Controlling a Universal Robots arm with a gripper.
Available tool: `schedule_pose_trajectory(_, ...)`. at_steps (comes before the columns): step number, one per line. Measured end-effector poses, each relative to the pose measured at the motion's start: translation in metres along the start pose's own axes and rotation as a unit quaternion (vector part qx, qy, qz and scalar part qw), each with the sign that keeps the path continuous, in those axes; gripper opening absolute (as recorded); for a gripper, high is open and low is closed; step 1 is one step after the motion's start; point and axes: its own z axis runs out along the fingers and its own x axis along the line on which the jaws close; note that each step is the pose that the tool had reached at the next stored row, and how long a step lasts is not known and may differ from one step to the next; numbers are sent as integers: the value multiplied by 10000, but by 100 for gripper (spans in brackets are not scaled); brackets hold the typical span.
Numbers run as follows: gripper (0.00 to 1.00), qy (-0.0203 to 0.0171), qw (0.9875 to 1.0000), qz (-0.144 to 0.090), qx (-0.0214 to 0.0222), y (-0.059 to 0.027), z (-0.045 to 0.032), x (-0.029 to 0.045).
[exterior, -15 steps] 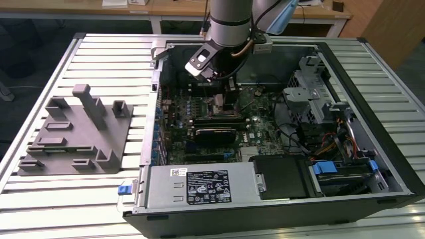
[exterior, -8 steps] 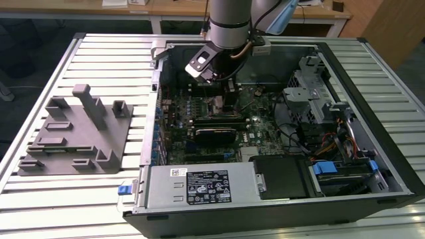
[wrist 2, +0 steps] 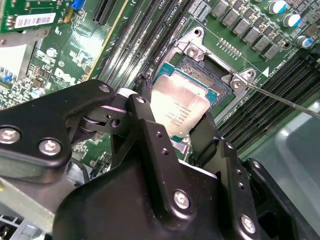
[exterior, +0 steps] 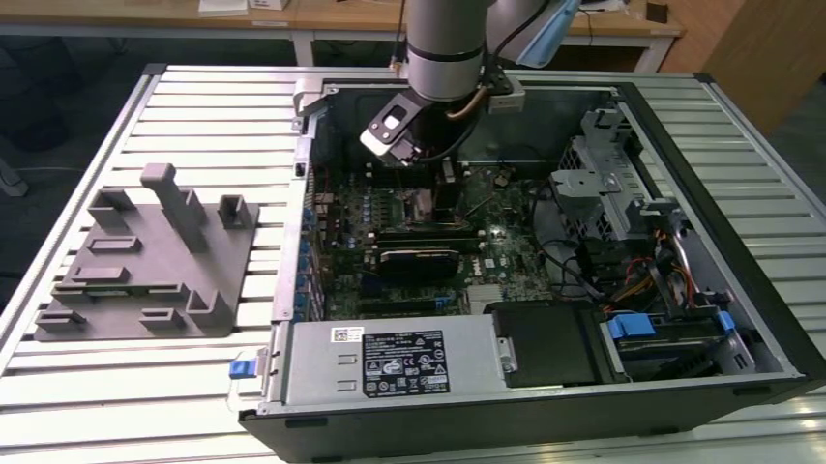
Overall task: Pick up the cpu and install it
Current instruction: 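Place the cpu into insertion slot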
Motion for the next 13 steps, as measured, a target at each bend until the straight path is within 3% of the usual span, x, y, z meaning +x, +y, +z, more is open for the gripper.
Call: schedule_pose_trajectory(13, 55, -2, 10000, 2, -6, -2, 122, 55)
